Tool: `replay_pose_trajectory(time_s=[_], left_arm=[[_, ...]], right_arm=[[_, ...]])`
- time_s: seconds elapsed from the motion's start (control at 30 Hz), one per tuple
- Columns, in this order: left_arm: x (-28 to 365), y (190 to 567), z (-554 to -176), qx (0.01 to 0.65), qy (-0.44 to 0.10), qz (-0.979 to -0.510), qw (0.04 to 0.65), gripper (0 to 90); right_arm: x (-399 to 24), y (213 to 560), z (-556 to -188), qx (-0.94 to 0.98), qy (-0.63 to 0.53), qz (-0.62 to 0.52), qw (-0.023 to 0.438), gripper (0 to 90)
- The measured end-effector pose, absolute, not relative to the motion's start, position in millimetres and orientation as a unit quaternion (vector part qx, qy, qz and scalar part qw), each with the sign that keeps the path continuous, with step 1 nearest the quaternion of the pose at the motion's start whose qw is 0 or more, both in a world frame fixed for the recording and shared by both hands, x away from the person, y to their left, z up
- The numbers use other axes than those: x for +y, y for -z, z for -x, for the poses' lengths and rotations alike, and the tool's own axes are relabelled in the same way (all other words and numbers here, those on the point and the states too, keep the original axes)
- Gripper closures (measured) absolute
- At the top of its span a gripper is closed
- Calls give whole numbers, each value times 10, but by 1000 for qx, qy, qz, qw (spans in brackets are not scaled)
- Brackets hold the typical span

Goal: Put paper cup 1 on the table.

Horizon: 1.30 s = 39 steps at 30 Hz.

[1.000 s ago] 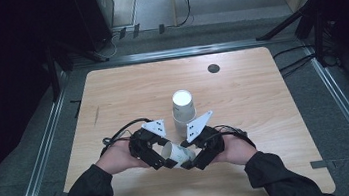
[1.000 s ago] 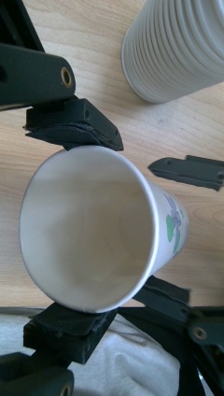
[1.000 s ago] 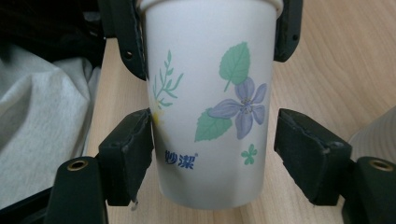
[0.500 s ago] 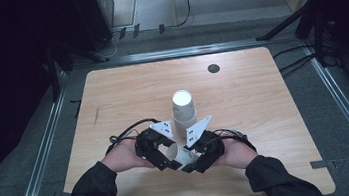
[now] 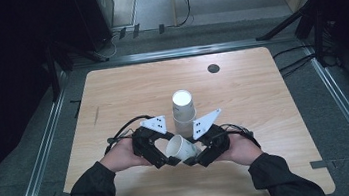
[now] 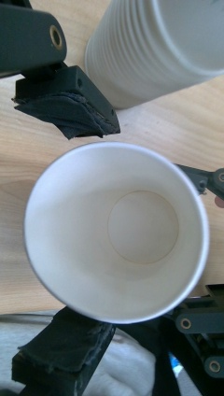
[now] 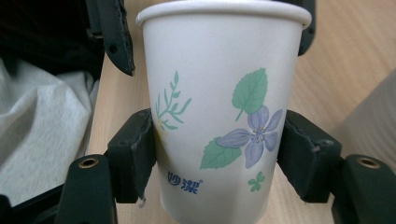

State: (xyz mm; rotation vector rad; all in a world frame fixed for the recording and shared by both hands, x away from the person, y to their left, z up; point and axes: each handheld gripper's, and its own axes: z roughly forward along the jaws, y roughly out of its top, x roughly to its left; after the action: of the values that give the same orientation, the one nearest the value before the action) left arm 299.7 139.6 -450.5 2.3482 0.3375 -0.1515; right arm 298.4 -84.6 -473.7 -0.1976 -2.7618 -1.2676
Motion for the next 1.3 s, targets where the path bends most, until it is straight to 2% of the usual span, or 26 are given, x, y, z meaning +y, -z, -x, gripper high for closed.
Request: replay_pose_trajectory(time_s=[0.37,0.93,1.1,1.13,1.3], left_arm=[[1484,4448,-3001,153,57,-891,423,116],[1471,4422,-2896,168,65,-861,476,138],[1487,4424,-2884,168,63,-858,481,176],[1500,4423,-2883,170,63,-856,484,220],[1518,4422,-2886,169,64,-857,482,239]], right_arm=[[-970,4610,-3009,-890,447,76,38,330],[-853,4567,-2997,-880,467,63,62,329],[-812,4578,-3001,-880,465,62,73,329],[-804,4581,-3001,-881,463,60,76,330],[-785,4585,-2998,-881,462,58,77,333]])
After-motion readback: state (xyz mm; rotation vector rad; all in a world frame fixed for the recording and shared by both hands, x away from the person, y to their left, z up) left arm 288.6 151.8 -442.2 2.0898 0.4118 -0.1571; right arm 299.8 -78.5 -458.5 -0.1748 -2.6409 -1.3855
